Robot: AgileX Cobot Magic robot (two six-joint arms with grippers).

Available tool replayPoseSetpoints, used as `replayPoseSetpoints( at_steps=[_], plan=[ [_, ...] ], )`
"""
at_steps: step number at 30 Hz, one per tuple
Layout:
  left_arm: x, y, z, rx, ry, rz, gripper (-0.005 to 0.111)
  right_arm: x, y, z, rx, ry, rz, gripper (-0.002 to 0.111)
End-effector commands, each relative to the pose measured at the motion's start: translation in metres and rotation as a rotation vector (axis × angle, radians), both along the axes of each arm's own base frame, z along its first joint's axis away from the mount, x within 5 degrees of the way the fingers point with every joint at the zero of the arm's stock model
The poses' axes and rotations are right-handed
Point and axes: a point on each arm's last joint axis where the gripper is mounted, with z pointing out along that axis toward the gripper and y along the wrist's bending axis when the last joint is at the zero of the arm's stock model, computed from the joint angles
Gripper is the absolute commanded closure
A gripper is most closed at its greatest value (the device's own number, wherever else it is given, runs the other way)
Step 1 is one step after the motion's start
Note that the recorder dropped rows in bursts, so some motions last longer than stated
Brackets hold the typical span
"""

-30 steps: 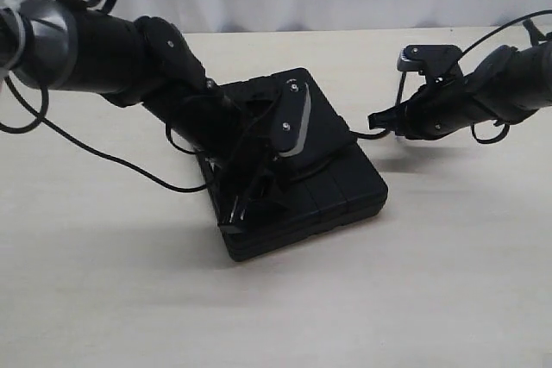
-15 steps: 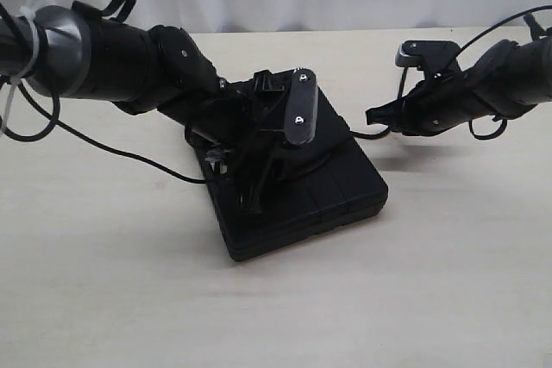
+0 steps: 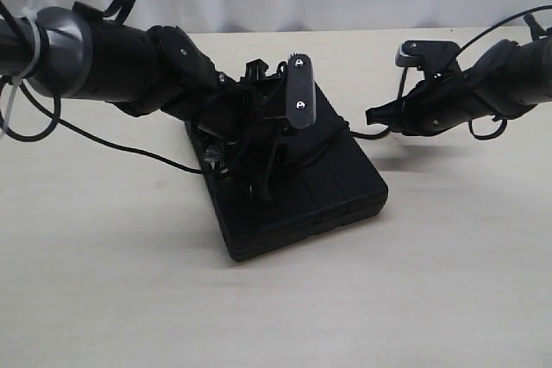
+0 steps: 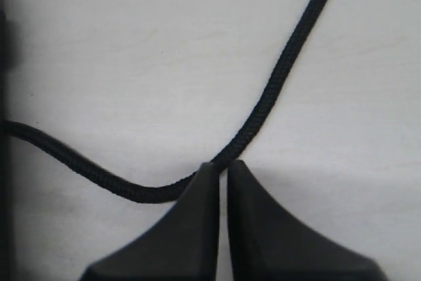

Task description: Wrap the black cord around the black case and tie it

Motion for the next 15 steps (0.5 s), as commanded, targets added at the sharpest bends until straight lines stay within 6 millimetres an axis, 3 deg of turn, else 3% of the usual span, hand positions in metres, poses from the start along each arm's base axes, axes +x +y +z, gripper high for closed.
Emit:
replayPoseSetpoints(
  at_steps=[1,4,6,9,11,15],
  plan=[
    [0.003,-0.003,-0.007,-0.019,0.017,0.046,0.064,0.0,0.0,0.002,0.0,-0.005,0.005,0.104],
    [0.006,-0.003,-0.015,-0.005,0.014,0.061,0.064,0.0,0.0,0.002,0.0,-0.005,0.005,0.104],
    [0.007,-0.003,-0.015,-0.003,0.004,0.07,0.071,0.0,0.0,0.002,0.0,-0.005,0.005,0.104],
    [0.007,-0.002,-0.015,-0.003,-0.001,0.073,0.099,0.0,0.0,0.002,0.0,-0.005,0.005,0.104],
    [0.008,-0.002,-0.015,-0.002,-0.003,0.073,0.107,0.0,0.0,0.002,0.0,-0.005,0.005,0.104],
    [0.015,0.0,-0.01,-0.002,-0.076,0.125,0.107,0.0,0.0,0.002,0.0,-0.005,0.005,0.104]
  ],
)
